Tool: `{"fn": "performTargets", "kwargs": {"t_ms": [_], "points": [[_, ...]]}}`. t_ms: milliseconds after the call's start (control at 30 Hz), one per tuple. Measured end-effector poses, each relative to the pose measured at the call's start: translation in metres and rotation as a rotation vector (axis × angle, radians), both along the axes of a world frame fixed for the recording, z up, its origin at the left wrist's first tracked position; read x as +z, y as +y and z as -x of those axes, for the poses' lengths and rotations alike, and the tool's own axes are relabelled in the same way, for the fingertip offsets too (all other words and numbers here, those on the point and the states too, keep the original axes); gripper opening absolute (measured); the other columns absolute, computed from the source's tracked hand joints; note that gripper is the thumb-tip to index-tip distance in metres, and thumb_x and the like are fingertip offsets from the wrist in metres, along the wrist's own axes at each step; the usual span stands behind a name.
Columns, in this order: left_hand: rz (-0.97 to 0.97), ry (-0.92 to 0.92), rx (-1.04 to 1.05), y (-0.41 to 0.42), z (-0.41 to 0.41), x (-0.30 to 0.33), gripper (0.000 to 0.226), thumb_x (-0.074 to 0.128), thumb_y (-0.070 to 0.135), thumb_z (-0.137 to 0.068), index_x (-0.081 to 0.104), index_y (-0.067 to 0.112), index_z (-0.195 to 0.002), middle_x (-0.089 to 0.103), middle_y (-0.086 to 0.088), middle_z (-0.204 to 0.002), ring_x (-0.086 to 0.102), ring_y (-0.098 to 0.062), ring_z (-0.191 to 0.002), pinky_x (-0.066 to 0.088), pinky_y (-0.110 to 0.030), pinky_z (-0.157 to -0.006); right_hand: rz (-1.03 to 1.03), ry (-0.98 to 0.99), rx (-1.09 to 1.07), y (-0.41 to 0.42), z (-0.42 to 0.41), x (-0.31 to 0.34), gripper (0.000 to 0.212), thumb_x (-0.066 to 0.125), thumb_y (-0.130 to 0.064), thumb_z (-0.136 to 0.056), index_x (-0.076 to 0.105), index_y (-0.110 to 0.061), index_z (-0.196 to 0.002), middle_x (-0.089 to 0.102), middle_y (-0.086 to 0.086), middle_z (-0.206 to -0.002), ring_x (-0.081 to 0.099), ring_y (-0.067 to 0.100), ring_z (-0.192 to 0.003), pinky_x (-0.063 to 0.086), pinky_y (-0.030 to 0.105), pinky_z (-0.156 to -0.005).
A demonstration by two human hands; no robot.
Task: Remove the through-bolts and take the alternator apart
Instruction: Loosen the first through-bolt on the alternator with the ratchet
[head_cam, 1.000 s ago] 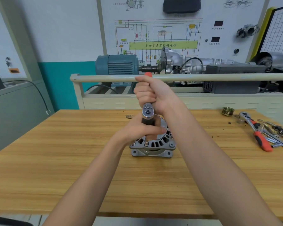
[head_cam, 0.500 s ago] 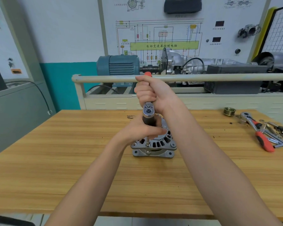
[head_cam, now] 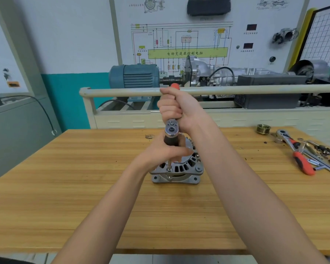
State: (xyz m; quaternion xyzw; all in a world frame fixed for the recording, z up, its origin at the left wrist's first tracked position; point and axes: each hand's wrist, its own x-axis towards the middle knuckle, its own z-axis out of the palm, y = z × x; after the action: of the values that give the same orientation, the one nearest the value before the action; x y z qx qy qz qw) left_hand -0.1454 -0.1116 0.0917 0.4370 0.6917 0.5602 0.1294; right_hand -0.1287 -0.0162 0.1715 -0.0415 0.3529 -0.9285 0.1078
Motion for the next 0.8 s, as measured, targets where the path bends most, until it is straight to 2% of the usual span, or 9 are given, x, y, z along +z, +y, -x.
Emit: {"fn": "performTargets", "kwargs": {"t_ms": [100,167,267,333,433,500,600,667,800], "points": [[0.034,-0.026,0.017,-0.001,-0.001,0.002,0.036,0.067,0.011,-0.068,0.044,0.024,-0.042,0.041,0.006,-0.043,0.039,-0.010,-0.043,0.036,-0.021,-0.049,-0.019,-0.017,0.043,-0.003,0.002,0.001,0.055,0.043,-0.021,-0.099,0.034,-0.015,-0.045,0.025,-0.006,-0.035,0.017,0.003,-0.024,0.014,0.013,-0.023],[-0.083,-0.091,0.119,0.003,-0.002,0.000,0.035,0.065,0.007,-0.067,0.040,0.019,-0.046,0.038,0.005,-0.043,0.035,-0.010,-0.040,0.032,-0.022,-0.046,0.090,-0.021,-0.119,-0.006,0.000,0.000,0.053,0.046,-0.019,-0.099,0.034,-0.016,-0.047,0.024,-0.007,-0.036,0.020,0.004,-0.023,0.015,0.014,-0.023],[-0.296,-0.193,0.391,0.017,-0.002,-0.004,0.034,0.057,-0.005,-0.077,0.041,0.013,-0.053,0.038,0.005,-0.041,0.033,-0.009,-0.036,0.031,-0.022,-0.043,0.272,0.018,-0.430,-0.007,-0.001,-0.005,0.047,0.047,-0.017,-0.098,0.032,-0.018,-0.053,0.021,-0.008,-0.035,0.016,0.005,-0.024,0.014,0.016,-0.025],[-0.315,-0.191,0.456,0.021,-0.004,-0.005,0.033,0.056,-0.006,-0.078,0.042,0.013,-0.054,0.038,0.006,-0.041,0.034,-0.010,-0.037,0.032,-0.020,-0.041,0.293,0.025,-0.474,-0.005,-0.002,-0.005,0.046,0.047,-0.018,-0.098,0.031,-0.019,-0.054,0.021,-0.008,-0.036,0.016,0.006,-0.025,0.014,0.016,-0.025],[-0.181,-0.070,0.229,0.011,0.001,-0.006,0.045,0.064,-0.003,-0.076,0.043,0.022,-0.043,0.040,0.007,-0.040,0.036,-0.010,-0.039,0.034,-0.022,-0.046,0.162,0.010,-0.287,0.000,-0.004,-0.002,0.047,0.046,-0.017,-0.098,0.031,-0.019,-0.053,0.022,-0.008,-0.037,0.018,0.005,-0.025,0.015,0.016,-0.025],[-0.054,-0.008,0.048,0.001,0.004,-0.002,0.043,0.067,0.004,-0.075,0.045,0.023,-0.043,0.042,0.004,-0.043,0.039,-0.011,-0.041,0.034,-0.020,-0.047,0.062,-0.004,-0.105,0.001,-0.002,0.000,0.049,0.044,-0.018,-0.099,0.030,-0.018,-0.051,0.022,-0.007,-0.037,0.016,0.004,-0.026,0.014,0.014,-0.025],[0.044,0.072,0.055,-0.002,0.001,0.000,0.039,0.068,0.009,-0.073,0.045,0.023,-0.044,0.045,0.004,-0.045,0.041,-0.008,-0.042,0.036,-0.016,-0.046,-0.027,-0.022,0.054,-0.003,0.001,0.002,0.052,0.041,-0.021,-0.099,0.031,-0.017,-0.048,0.018,-0.008,-0.038,0.008,0.002,-0.033,0.012,0.012,-0.025],[-0.052,0.027,0.147,0.002,-0.004,-0.004,0.037,0.064,0.011,-0.071,0.043,0.023,-0.043,0.044,0.006,-0.043,0.041,-0.009,-0.040,0.036,-0.017,-0.045,0.013,-0.013,-0.051,-0.009,-0.001,0.001,0.050,0.044,-0.020,-0.099,0.033,-0.017,-0.050,0.022,-0.008,-0.036,0.013,0.002,-0.027,0.013,0.012,-0.024],[-0.358,-0.122,0.464,0.016,-0.006,-0.010,0.032,0.055,-0.005,-0.080,0.041,0.011,-0.056,0.040,-0.001,-0.047,0.034,-0.014,-0.042,0.030,-0.023,-0.044,0.186,0.062,-0.462,-0.014,-0.004,-0.006,0.044,0.047,-0.019,-0.098,0.033,-0.019,-0.056,0.022,-0.009,-0.036,0.017,0.005,-0.026,0.016,0.016,-0.025]]}}
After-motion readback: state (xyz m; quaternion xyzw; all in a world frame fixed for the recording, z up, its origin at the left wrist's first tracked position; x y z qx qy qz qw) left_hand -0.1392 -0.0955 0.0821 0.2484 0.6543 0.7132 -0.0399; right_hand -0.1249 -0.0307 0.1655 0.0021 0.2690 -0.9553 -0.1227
